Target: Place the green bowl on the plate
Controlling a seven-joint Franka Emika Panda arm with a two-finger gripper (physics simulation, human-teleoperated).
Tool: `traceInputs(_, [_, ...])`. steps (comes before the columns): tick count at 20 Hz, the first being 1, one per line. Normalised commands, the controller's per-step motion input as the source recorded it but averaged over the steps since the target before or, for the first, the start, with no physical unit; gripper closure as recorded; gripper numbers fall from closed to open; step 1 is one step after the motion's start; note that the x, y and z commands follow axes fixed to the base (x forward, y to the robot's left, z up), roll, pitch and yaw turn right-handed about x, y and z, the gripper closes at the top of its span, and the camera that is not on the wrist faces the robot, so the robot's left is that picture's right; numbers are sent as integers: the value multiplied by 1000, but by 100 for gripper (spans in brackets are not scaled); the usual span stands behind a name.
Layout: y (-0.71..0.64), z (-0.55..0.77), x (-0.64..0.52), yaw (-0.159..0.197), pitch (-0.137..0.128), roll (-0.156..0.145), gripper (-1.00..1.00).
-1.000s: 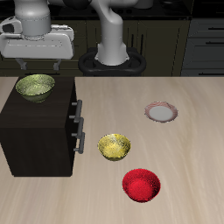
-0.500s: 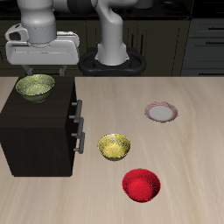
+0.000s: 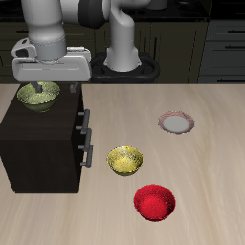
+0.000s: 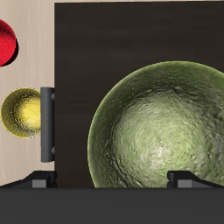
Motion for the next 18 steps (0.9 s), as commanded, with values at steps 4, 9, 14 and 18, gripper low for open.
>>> traceInputs(4, [99,-198,-8,27,24,6,100])
traceInputs(9, [-11,-65,-18,4,10,10,100])
traceInputs(14, [56,-4,-85,11,5,26,100])
traceInputs(18, [208,119,-143,23,-15,32,100])
